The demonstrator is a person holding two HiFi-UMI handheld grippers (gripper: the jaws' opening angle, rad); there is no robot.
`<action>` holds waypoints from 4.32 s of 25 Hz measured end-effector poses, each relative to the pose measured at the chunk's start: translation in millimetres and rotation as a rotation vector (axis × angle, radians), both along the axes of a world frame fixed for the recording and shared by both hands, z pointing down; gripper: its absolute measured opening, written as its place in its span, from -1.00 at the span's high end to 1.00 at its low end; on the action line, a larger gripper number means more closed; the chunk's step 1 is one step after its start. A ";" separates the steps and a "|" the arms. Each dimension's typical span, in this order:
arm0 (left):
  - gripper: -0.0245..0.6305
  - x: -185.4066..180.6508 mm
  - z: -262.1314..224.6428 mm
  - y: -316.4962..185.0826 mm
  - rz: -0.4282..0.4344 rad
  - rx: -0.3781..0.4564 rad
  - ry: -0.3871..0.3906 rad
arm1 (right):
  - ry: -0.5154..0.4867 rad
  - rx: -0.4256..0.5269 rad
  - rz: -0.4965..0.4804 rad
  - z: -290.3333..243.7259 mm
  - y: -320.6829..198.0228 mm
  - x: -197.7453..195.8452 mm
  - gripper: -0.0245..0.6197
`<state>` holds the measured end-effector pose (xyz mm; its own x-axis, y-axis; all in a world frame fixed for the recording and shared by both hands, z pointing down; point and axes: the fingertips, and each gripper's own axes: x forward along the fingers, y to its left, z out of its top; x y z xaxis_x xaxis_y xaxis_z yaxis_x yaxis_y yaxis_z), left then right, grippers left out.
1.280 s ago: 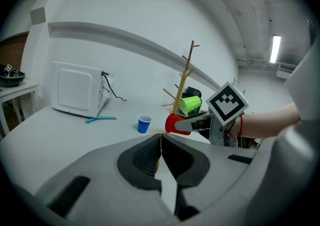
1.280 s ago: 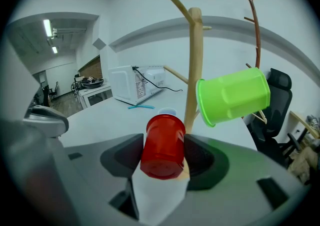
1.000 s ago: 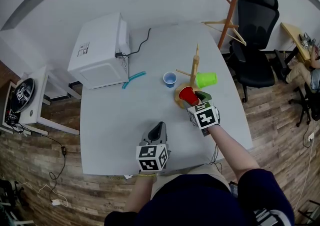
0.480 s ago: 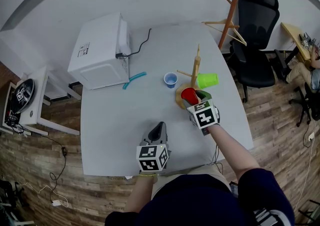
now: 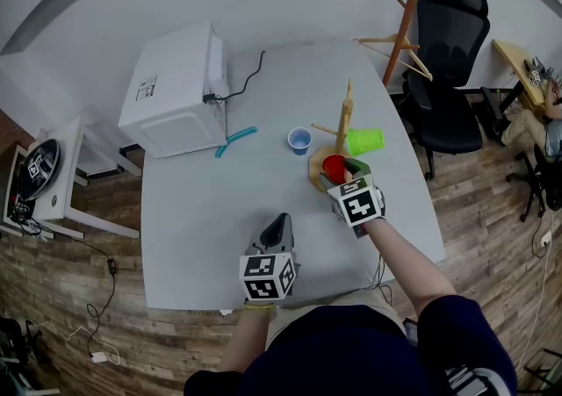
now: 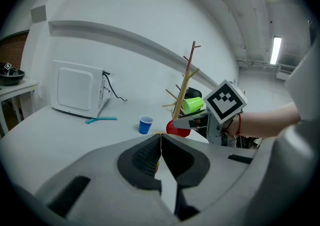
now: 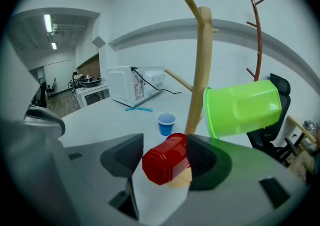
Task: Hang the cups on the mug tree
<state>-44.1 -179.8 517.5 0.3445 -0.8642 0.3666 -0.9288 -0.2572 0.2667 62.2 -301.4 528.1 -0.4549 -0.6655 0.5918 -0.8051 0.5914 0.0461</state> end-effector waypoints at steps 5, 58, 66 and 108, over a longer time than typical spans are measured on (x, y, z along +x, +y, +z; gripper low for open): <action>0.86 1.7 -0.6 -1.9 0.007 0.005 0.001 | -0.003 0.006 0.005 -2.3 0.3 0.4 0.12; 0.86 -50.1 -9.3 15.1 -0.028 0.011 -0.005 | -0.143 0.025 -0.039 -31.1 78.1 -67.6 0.77; 0.86 -73.3 -5.6 16.4 -0.103 0.002 0.011 | -0.164 0.045 -0.035 -30.0 68.9 -85.4 0.77; 0.86 -100.6 53.5 19.6 -0.154 -0.120 0.044 | -0.139 -0.038 0.299 77.1 -54.6 -87.4 0.42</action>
